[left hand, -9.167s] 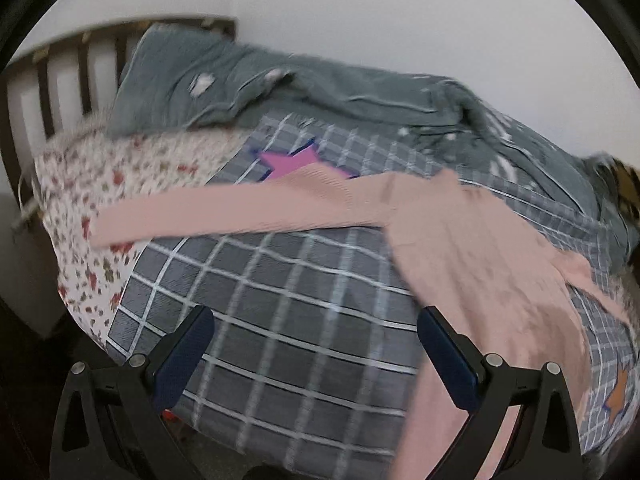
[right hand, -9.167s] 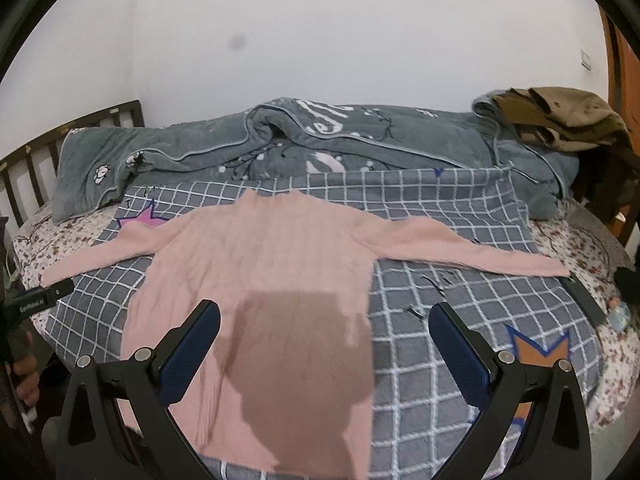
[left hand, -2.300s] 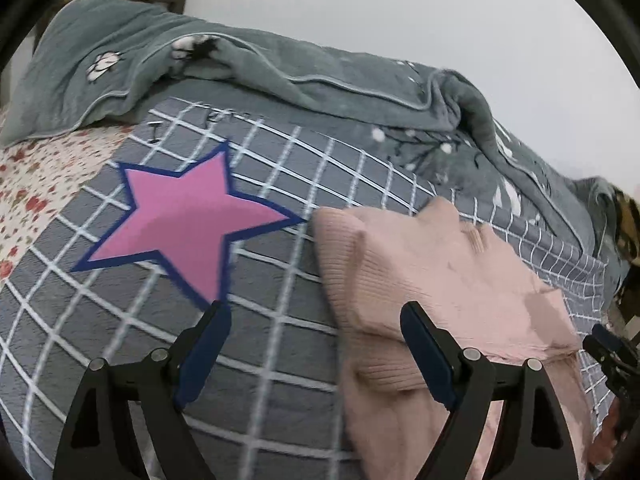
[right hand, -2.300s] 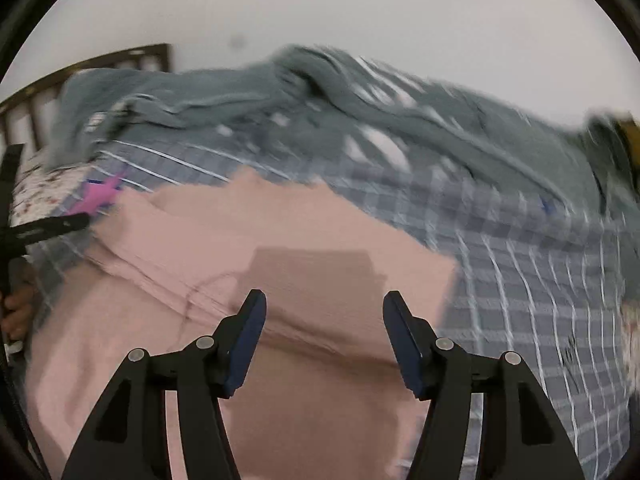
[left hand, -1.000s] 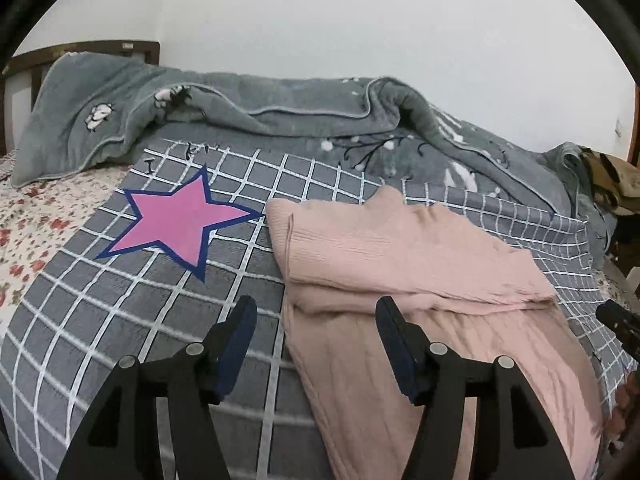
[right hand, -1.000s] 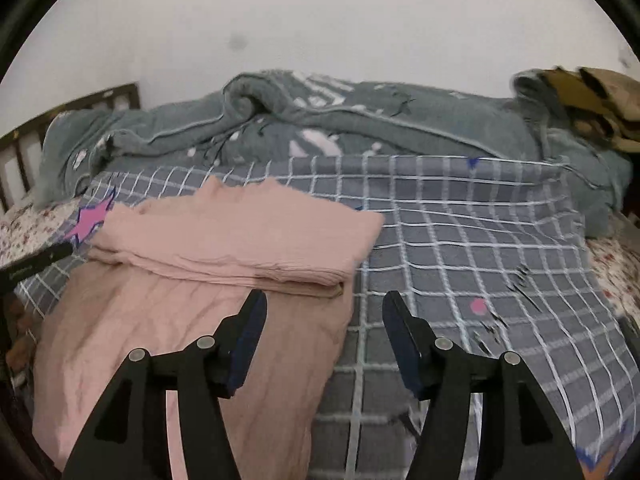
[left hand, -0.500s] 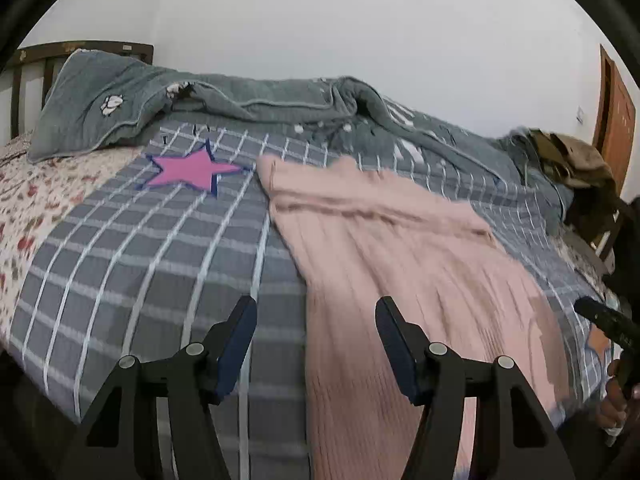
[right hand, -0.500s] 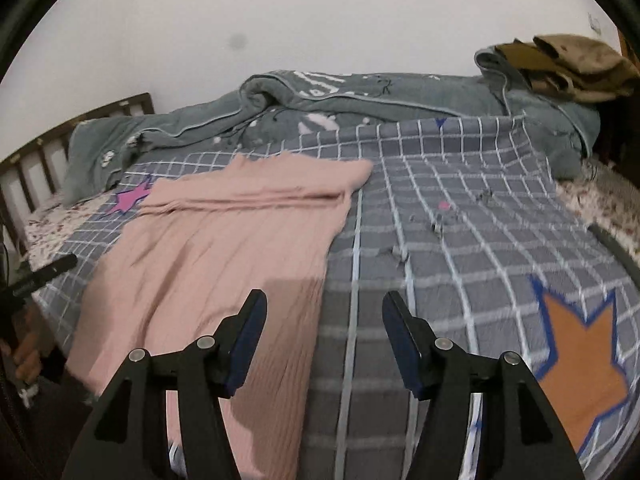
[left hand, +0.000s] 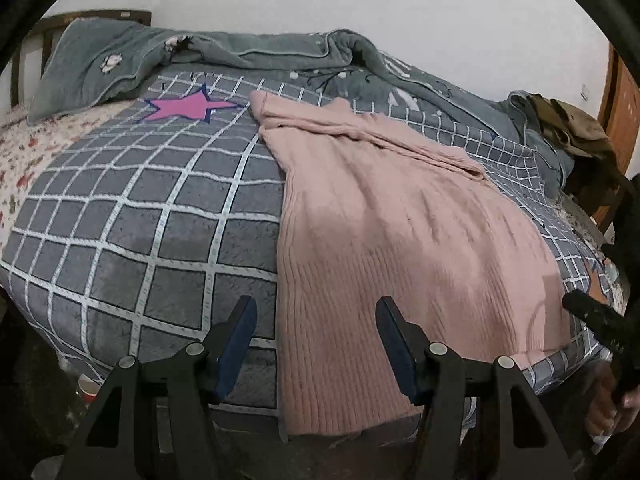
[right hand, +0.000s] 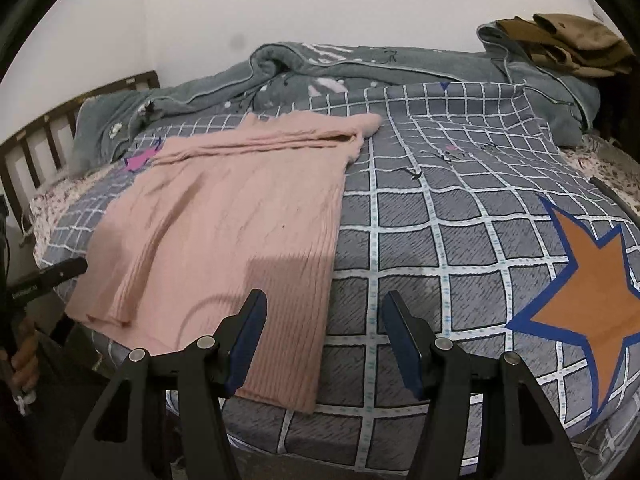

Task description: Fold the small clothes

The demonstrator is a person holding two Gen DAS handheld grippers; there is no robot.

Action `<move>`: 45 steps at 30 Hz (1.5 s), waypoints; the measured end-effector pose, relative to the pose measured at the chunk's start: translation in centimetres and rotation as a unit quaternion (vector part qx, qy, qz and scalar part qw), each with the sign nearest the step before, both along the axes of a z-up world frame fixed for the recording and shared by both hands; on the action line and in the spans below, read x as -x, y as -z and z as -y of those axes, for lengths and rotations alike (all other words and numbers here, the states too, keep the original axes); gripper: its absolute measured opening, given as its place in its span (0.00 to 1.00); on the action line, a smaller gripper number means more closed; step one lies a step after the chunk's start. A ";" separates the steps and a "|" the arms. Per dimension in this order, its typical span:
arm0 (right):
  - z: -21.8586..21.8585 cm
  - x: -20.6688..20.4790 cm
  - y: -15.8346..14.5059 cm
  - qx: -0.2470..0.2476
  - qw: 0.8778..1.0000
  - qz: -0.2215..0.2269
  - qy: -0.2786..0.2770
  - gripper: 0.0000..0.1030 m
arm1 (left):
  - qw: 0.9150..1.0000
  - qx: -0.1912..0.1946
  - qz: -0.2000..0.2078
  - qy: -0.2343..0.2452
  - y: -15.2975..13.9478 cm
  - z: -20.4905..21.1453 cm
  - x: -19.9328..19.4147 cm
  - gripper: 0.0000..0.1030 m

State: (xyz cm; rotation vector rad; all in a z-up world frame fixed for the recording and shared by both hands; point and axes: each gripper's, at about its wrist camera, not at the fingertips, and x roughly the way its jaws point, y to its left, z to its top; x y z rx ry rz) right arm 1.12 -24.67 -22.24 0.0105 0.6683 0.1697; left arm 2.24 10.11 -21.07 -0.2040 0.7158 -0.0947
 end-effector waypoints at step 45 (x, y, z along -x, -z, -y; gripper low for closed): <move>-0.2 0.4 1.8 -0.014 1.000 -0.021 -0.008 0.37 | 0.999 0.029 -0.033 -0.028 1.3 -2.0 0.1 0.25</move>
